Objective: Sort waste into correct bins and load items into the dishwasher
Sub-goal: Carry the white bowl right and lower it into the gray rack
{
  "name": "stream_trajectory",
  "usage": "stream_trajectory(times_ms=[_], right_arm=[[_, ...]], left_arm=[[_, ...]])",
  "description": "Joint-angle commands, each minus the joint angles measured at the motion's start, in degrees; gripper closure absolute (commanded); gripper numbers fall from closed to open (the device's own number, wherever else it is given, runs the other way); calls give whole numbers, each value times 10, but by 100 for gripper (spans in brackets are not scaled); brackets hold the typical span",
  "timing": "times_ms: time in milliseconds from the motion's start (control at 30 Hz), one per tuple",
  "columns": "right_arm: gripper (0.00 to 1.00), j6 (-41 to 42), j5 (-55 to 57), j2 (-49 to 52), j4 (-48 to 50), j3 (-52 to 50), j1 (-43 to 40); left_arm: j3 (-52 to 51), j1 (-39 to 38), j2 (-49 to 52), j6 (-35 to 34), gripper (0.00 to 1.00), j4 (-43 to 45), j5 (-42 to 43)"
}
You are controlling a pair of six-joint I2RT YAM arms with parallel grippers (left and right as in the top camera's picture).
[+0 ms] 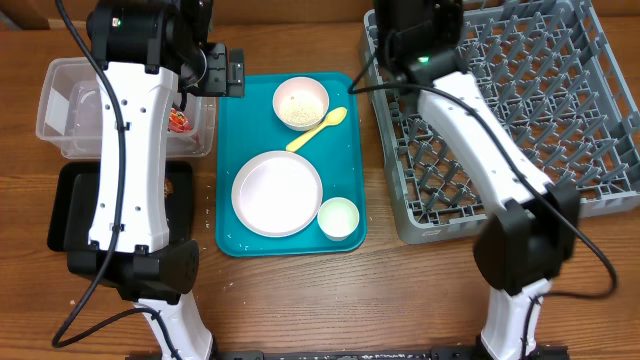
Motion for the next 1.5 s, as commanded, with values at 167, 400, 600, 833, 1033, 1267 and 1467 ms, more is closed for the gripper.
stream_trajectory(times_ms=[167, 400, 600, 833, 1033, 1267, 1467], right_arm=[[96, -161, 70, 78, 87, 0, -2], [96, -162, 80, 123, 81, 0, -5], [96, -155, 83, 144, 88, -1, -15], [96, -155, 72, 146, 108, -1, -36], [96, -148, 59, 150, 93, -1, -30], [96, -76, 9, 151, -11, -1, -19], [95, -66, 9, 150, -74, -1, -12]], left_arm=[[1, 2, -3, 2, 0, 1, -5], [1, 2, -3, 2, 0, 1, -5], [1, 2, -3, 2, 0, 1, -5], [1, 2, -3, 2, 0, 1, -5], [1, 2, -3, 2, 0, 1, -5], [1, 2, -3, 2, 0, 1, -5], [1, 2, -3, 2, 0, 1, -5]])
